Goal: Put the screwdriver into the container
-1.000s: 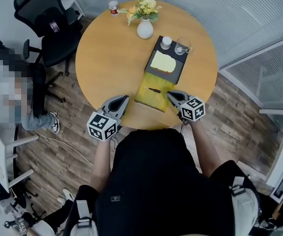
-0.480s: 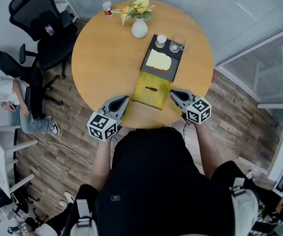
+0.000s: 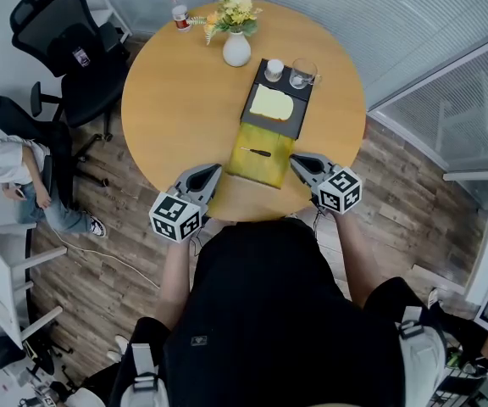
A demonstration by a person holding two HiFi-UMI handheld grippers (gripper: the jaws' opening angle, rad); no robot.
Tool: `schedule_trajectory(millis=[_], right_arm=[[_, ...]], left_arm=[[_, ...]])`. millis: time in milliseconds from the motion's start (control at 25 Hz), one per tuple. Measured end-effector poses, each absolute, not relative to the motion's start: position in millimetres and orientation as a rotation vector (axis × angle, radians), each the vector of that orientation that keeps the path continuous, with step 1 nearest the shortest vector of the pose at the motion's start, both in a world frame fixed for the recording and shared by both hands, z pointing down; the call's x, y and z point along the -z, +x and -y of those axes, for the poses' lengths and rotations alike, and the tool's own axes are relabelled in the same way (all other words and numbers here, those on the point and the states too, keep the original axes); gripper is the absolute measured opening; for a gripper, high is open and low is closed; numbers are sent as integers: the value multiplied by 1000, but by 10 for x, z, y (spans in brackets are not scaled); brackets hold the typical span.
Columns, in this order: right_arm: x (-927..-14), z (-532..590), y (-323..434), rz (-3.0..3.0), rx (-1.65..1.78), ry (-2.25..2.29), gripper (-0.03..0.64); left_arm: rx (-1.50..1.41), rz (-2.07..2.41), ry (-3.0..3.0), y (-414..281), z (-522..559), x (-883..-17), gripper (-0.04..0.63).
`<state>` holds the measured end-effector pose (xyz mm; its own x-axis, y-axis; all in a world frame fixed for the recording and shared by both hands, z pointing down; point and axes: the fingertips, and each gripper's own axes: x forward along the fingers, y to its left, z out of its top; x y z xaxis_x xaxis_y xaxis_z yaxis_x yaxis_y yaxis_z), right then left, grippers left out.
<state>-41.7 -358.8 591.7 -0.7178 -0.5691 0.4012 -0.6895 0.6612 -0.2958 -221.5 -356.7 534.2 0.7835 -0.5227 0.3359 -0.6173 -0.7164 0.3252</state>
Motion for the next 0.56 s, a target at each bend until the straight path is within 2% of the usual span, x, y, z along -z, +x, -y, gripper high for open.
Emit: schedule_trajectory(millis=[560], right_arm=[[-5948,3575,-526,2590,-606,1010,8]], left_arm=[[-306,855,2554,-2328,3570,-5352,5]])
